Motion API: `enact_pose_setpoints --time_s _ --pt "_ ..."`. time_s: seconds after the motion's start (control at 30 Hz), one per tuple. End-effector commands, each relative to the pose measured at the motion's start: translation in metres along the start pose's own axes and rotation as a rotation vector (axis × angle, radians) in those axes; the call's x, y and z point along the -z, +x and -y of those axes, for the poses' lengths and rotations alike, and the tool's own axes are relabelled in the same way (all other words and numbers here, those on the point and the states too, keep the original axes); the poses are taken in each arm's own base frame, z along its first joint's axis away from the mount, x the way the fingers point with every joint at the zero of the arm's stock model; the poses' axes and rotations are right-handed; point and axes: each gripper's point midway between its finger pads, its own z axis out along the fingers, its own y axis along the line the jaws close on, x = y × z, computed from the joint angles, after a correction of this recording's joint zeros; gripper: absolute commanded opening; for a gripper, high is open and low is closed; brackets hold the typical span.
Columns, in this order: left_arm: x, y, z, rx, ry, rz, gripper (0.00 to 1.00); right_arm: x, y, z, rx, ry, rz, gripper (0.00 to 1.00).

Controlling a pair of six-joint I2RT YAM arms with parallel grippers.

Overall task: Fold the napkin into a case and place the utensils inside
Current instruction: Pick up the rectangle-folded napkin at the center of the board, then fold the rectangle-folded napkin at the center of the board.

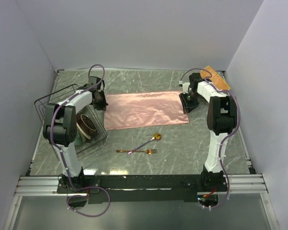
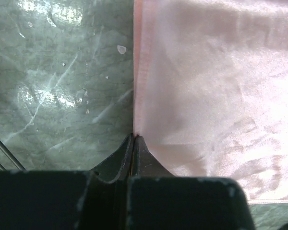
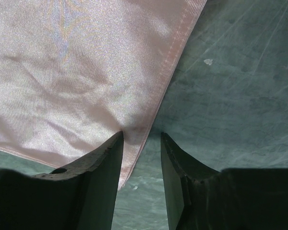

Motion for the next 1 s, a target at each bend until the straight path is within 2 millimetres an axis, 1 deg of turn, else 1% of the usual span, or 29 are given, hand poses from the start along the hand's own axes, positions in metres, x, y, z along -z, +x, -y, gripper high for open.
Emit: enact_pose_setpoints --time_s 0.0,0.07,0.1,0.13,0.17,0.2,0.23,0.3,0.4,0.43,0.47,0.53,0.57,0.6,0.63,0.67,0.7,0.73,0.77,0.8,0.83,0.87,0.9,0.93,0.97 --pt "0.019 -0.019 0.010 -0.010 0.029 0.039 0.01 0.025 -0.021 -0.001 0.005 0.014 0.079 0.45" --pt "0.021 -0.021 0.015 -0.009 0.047 0.032 0.01 0.026 -0.022 -0.001 0.006 0.016 0.083 0.45" --pt "0.025 -0.027 0.020 -0.010 0.065 0.042 0.01 0.026 -0.021 -0.001 0.005 0.017 0.081 0.45" --pt "0.028 -0.027 0.025 -0.014 0.077 0.037 0.01 0.026 -0.022 -0.002 0.007 0.017 0.083 0.45" --pt "0.032 -0.027 0.034 -0.022 0.113 0.028 0.01 0.027 -0.022 -0.002 0.007 0.018 0.082 0.45" --pt "0.037 -0.033 0.042 -0.042 0.134 0.042 0.01 0.027 -0.022 -0.001 0.006 0.020 0.083 0.45" --pt "0.039 -0.029 0.052 -0.063 0.152 0.030 0.01 0.027 -0.023 -0.001 0.004 0.021 0.083 0.46" --pt "0.044 -0.031 0.070 -0.088 0.211 0.027 0.01 0.028 -0.024 0.000 0.001 0.021 0.085 0.46" --pt "0.049 -0.027 0.098 -0.135 0.288 0.023 0.01 0.028 -0.026 0.000 -0.006 0.024 0.086 0.47" --pt "0.050 -0.022 0.110 -0.159 0.307 0.018 0.01 0.028 -0.026 0.000 -0.009 0.024 0.086 0.47" --pt "0.050 -0.023 0.119 -0.168 0.324 0.021 0.01 0.028 -0.026 0.001 -0.013 0.022 0.083 0.47" --pt "0.051 -0.014 0.140 -0.193 0.383 -0.001 0.01 0.029 -0.027 0.000 -0.012 0.022 0.086 0.48" --pt "0.049 -0.015 0.150 -0.193 0.402 -0.005 0.01 0.030 -0.027 0.001 -0.012 0.021 0.087 0.48" --pt "0.050 -0.008 0.163 -0.207 0.435 -0.023 0.01 0.030 -0.027 0.001 -0.014 0.022 0.087 0.48" --pt "0.043 -0.003 0.170 -0.214 0.445 -0.043 0.01 0.031 -0.027 0.001 -0.015 0.019 0.088 0.48" --pt "0.044 -0.005 0.180 -0.216 0.466 -0.037 0.01 0.030 -0.027 0.001 -0.015 0.018 0.087 0.48" --pt "0.045 0.002 0.194 -0.236 0.498 -0.051 0.01 0.032 -0.028 0.002 -0.016 0.016 0.091 0.48" --pt "0.036 0.008 0.200 -0.242 0.503 -0.070 0.01 0.032 -0.028 0.001 -0.020 0.012 0.092 0.48" --pt "0.038 0.007 0.211 -0.246 0.523 -0.064 0.01 0.034 -0.028 0.001 -0.022 0.007 0.090 0.49" --pt "0.037 0.012 0.223 -0.261 0.543 -0.063 0.01 0.034 -0.029 0.002 -0.024 0.007 0.092 0.48" --pt "0.029 0.017 0.230 -0.264 0.550 -0.074 0.01 0.035 -0.029 0.003 -0.025 0.006 0.092 0.48" --pt "0.029 0.016 0.240 -0.257 0.571 -0.071 0.01 0.036 -0.029 0.002 -0.025 0.003 0.089 0.49" --pt "0.028 0.023 0.250 -0.267 0.586 -0.077 0.01 0.037 -0.031 0.002 -0.023 0.003 0.094 0.49" --pt "0.018 0.028 0.256 -0.269 0.593 -0.089 0.01 0.037 -0.031 0.004 -0.024 0.004 0.094 0.49" --pt "0.019 0.028 0.265 -0.266 0.608 -0.088 0.01 0.038 -0.031 0.004 -0.024 0.005 0.094 0.49"
